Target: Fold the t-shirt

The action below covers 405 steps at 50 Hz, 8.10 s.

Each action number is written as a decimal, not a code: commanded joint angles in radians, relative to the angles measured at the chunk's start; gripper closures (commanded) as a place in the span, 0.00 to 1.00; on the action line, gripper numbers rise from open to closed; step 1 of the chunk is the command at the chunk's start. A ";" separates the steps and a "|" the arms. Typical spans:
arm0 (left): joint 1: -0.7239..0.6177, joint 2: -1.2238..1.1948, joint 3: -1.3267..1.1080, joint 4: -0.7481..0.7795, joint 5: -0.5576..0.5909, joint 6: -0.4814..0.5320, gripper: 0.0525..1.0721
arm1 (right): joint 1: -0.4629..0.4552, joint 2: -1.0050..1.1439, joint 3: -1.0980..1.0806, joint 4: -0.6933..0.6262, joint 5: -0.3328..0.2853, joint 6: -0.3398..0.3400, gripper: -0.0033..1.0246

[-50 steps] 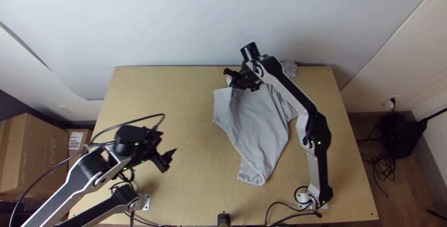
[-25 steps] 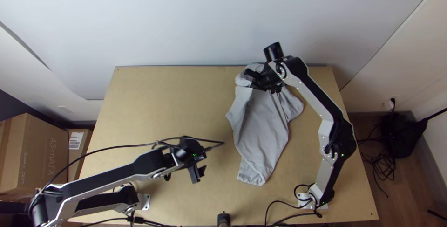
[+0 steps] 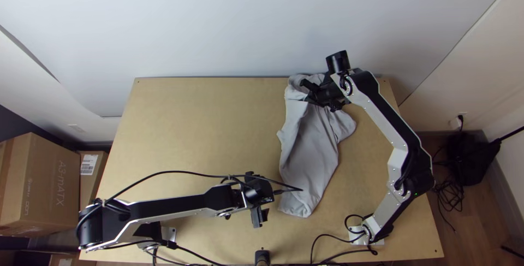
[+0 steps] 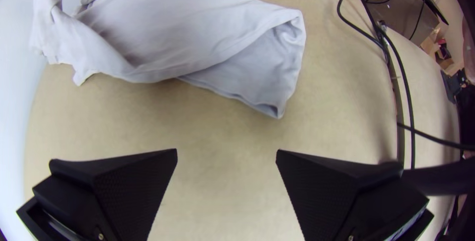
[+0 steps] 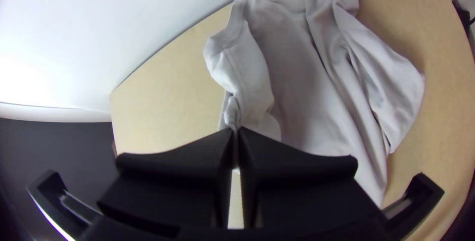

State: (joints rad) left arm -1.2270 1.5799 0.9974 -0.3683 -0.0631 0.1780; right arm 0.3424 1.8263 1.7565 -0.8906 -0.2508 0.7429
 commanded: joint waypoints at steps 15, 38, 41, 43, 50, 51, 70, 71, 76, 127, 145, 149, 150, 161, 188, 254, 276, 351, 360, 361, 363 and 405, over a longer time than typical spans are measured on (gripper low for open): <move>-0.048 0.160 0.138 0.042 0.036 -0.064 0.06 | -0.042 -0.091 -0.077 0.032 0.002 -0.016 0.97; -0.075 0.229 0.168 0.049 0.069 -0.069 0.15 | -0.059 -0.105 -0.078 0.035 0.001 -0.016 0.97; -0.074 0.239 0.168 0.049 0.069 -0.069 0.15 | -0.062 -0.111 -0.075 0.036 0.001 -0.016 0.97; -0.072 0.246 0.164 0.049 0.069 -0.069 0.22 | -0.065 -0.113 -0.074 0.035 0.001 -0.016 0.97; -0.063 0.239 0.138 0.097 0.092 -0.100 0.54 | -0.077 -0.124 -0.080 0.035 0.001 -0.014 0.97; -0.063 0.230 0.130 0.118 0.092 -0.107 0.61 | -0.082 -0.127 -0.084 0.035 0.001 -0.014 0.97; 0.193 0.026 0.102 0.103 0.092 -0.219 0.97 | -0.181 -0.228 -0.212 0.036 0.001 -0.076 0.97; 0.221 0.009 0.098 0.101 0.092 -0.219 0.97 | -0.187 -0.234 -0.215 0.036 0.001 -0.093 0.97; 0.357 -0.074 0.090 0.063 0.092 -0.212 0.97 | -0.215 -0.269 -0.218 0.036 0.001 -0.165 0.97; 1.272 -0.282 0.701 -0.224 -0.007 -0.146 0.98 | -0.256 -0.188 0.529 0.334 0.189 -0.614 0.97; 1.284 -0.472 0.914 -0.034 -0.158 -0.175 0.98 | -0.244 -0.456 0.479 0.553 0.188 -0.655 0.97; 1.282 -0.543 0.923 -0.034 -0.167 -0.192 0.98 | -0.227 -0.568 0.408 0.573 0.182 -0.651 0.97; 1.281 -0.566 0.923 -0.037 -0.167 -0.196 0.98 | -0.215 -0.598 0.386 0.593 0.183 -0.651 0.97; 1.281 -0.793 0.914 -0.096 -0.190 -0.230 0.98 | -0.166 -0.958 0.120 0.736 0.177 -0.646 0.97; 1.258 -0.992 0.521 -0.268 -0.238 -0.298 0.98 | -0.134 -1.118 -0.212 0.676 0.174 -0.590 0.97; 1.282 0.187 -0.005 0.540 0.080 -0.472 0.98 | -0.200 0.041 -0.637 1.216 0.150 -0.550 0.97; 1.302 0.523 0.431 0.450 0.092 -0.463 0.98 | -0.206 0.280 -0.336 1.161 0.150 -0.553 0.97; 1.276 -0.227 0.491 -0.350 0.310 -0.502 0.05 | -0.557 -0.507 -0.641 -0.073 -0.274 -0.274 0.08; 1.276 -0.340 0.440 -0.405 0.316 -0.492 0.05 | -0.507 -0.522 -0.787 -0.191 -0.225 -0.404 0.15; 1.276 -0.350 0.434 -0.406 0.316 -0.491 0.05 | -0.502 -0.524 -0.804 -0.191 -0.212 -0.413 0.17; 1.278 -0.368 0.425 -0.409 0.316 -0.491 0.05 | -0.494 -0.525 -0.830 -0.191 -0.194 -0.430 0.19; 1.321 -0.454 0.317 -0.439 0.316 -0.434 0.05 | -0.250 -0.427 -1.060 0.056 -0.074 -0.447 0.70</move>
State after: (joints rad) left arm 0.0860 1.1442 1.3411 -0.7940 0.2440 -0.2825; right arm 0.0650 1.3766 0.7311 -0.8577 -0.3420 0.2832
